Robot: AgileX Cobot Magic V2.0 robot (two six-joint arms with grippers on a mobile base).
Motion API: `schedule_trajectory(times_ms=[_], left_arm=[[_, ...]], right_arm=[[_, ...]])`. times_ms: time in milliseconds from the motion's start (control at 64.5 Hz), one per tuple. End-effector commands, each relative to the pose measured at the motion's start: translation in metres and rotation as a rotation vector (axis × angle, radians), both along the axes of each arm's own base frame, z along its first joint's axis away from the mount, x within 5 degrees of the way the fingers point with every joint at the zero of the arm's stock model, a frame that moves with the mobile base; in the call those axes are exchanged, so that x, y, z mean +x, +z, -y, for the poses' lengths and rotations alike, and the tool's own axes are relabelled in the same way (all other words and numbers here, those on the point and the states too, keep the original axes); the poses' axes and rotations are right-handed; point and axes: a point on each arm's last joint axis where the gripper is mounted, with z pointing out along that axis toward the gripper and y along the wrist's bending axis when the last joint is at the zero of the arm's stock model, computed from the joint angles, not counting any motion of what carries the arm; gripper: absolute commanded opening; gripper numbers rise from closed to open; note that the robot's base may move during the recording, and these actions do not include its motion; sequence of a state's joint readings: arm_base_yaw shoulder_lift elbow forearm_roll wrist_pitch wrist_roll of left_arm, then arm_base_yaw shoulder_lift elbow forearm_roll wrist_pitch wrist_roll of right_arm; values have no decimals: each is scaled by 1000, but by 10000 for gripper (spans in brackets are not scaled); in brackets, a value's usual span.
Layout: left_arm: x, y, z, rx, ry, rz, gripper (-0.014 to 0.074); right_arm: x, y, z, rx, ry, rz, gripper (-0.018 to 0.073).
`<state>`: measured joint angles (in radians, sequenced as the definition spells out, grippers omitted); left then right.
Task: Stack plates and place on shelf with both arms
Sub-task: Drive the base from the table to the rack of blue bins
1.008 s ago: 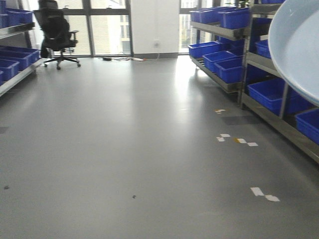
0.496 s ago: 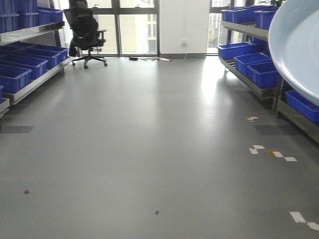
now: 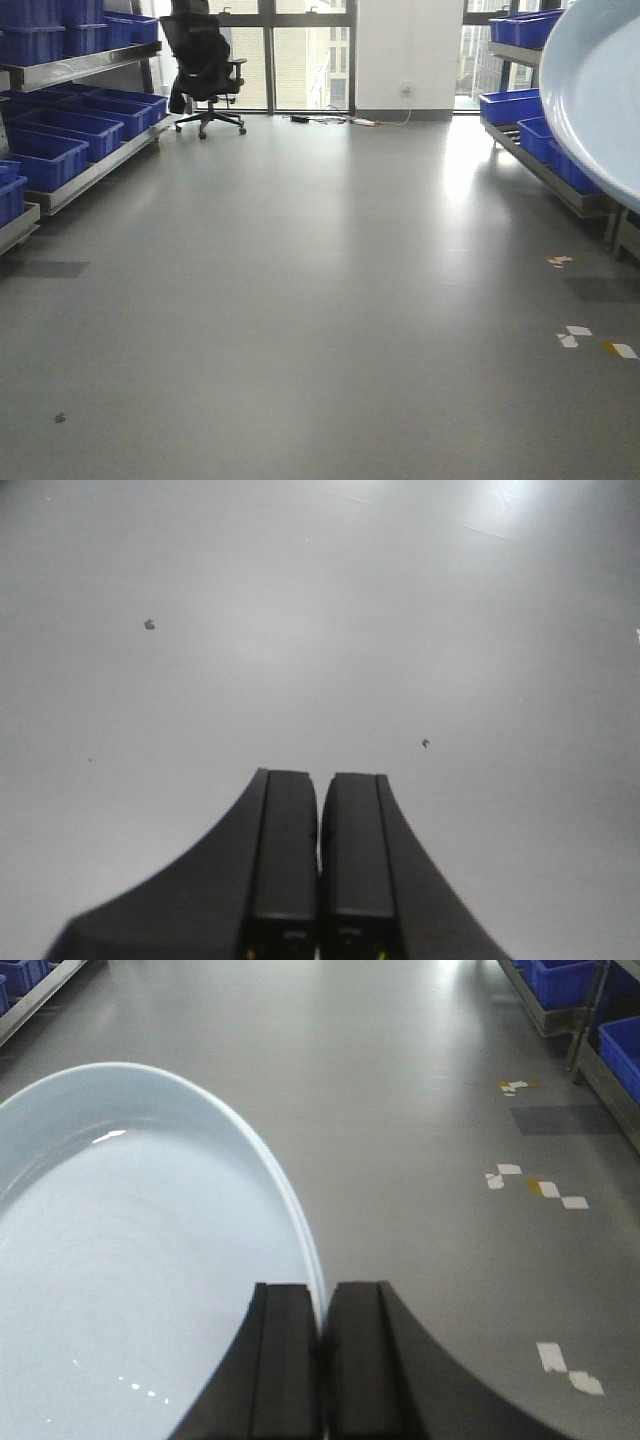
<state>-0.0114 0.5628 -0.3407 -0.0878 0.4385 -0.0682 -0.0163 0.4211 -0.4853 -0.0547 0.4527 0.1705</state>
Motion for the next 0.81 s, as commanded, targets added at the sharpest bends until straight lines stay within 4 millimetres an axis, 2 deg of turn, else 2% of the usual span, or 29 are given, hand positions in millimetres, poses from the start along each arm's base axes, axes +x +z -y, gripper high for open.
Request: schedule_trajectory(times_ms=[0, 791], left_arm=[[5, 15, 0, -16, 7, 95, 87], [5, 15, 0, -16, 7, 95, 87]], right_arm=[[2, 19, 0, -13, -1, 127, 28], [2, 19, 0, -13, -1, 127, 28]])
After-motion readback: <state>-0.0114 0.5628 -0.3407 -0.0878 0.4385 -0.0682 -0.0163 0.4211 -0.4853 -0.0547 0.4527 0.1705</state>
